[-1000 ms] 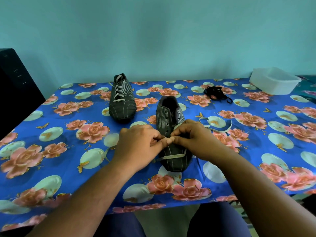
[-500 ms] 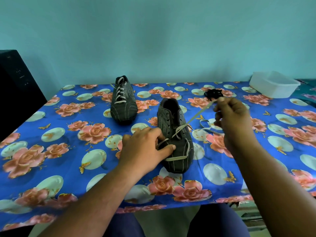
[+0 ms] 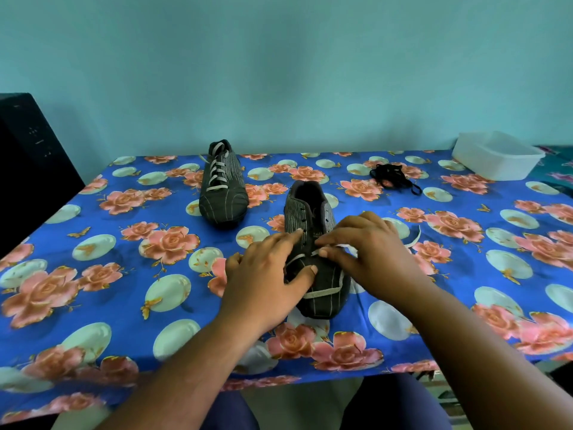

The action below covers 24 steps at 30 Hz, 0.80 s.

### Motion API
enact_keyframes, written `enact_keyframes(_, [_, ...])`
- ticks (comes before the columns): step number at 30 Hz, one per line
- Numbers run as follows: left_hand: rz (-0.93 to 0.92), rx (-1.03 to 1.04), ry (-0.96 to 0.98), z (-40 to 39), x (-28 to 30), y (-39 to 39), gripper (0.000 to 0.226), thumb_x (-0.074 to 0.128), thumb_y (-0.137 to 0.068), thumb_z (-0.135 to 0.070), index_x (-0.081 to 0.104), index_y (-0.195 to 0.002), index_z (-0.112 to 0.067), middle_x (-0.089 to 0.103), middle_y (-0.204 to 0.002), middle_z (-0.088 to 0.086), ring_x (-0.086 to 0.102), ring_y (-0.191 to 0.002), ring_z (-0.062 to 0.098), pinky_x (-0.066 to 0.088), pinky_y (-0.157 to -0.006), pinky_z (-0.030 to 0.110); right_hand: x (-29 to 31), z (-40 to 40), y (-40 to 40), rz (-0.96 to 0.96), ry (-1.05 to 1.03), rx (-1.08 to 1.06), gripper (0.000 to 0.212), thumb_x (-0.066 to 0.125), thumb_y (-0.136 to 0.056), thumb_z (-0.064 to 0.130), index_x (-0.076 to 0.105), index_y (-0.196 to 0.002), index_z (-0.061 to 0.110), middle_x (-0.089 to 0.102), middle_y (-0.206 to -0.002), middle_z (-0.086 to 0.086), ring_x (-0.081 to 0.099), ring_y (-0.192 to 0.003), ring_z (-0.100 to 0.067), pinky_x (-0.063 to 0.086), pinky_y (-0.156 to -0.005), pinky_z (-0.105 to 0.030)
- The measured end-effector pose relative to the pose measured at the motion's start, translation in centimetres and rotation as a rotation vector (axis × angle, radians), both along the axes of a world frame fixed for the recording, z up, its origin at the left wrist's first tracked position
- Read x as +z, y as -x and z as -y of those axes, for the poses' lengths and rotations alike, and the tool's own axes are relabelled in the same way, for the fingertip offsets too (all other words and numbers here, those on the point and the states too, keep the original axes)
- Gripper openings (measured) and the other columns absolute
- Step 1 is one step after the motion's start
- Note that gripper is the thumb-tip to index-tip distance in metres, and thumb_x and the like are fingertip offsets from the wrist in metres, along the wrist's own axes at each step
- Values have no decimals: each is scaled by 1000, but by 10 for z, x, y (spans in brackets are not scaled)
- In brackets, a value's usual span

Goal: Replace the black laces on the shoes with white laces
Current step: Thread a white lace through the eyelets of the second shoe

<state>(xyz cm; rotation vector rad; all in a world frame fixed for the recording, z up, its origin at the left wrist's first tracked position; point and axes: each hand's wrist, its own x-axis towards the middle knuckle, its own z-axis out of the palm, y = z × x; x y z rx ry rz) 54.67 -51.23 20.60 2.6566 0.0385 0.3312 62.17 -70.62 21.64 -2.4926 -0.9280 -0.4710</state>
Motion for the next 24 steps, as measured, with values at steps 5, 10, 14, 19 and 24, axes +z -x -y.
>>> enact_keyframes(5, [-27, 8, -6, 3, -4, 1, 70, 40, -85, -79, 43, -146, -44, 35, -156, -23, 33, -143, 10, 25, -110, 46, 13, -9, -2, 43, 192, -39, 22, 60, -93, 55, 75, -101, 41, 61, -95, 12, 49, -99, -20, 32, -83, -38])
enact_keyframes(10, [-49, 25, -19, 6, -5, 0, 73, 42, -82, -81, 41, -145, -45, 33, -156, -23, 32, -142, 12, 24, -110, 47, 13, -9, -6, 181, 291, -25, 39, 36, -95, 56, 67, -93, 33, 59, -90, 12, 52, -92, -19, 31, -76, -35])
enact_keyframes(14, [-55, 27, -69, 6, 0, -2, 76, 33, -75, -80, 42, -141, -45, 39, -150, -24, 34, -138, 12, 22, -103, 46, 4, 12, -30, 135, -9, -178, 34, 44, -101, 47, 65, -94, 22, 63, -92, 1, 55, -89, -27, 44, -77, -42])
enact_keyframes(19, [-53, 18, -66, 6, -3, 0, 76, 31, -77, -80, 40, -143, -45, 37, -153, -24, 27, -140, 11, 21, -105, 47, -17, 46, -50, -57, -132, -578, 33, 47, -102, 36, 67, -101, 10, 64, -102, -16, 53, -97, -39, 42, -81, -46])
enact_keyframes(24, [-59, 26, -18, 8, -6, 0, 77, 30, -76, -80, 39, -144, -45, 33, -154, -24, 23, -141, 12, 20, -112, 49, -16, 29, -30, 7, -71, -521, 21, 53, -101, 37, 67, -109, 24, 59, -119, -5, 47, -113, -33, 35, -92, -47])
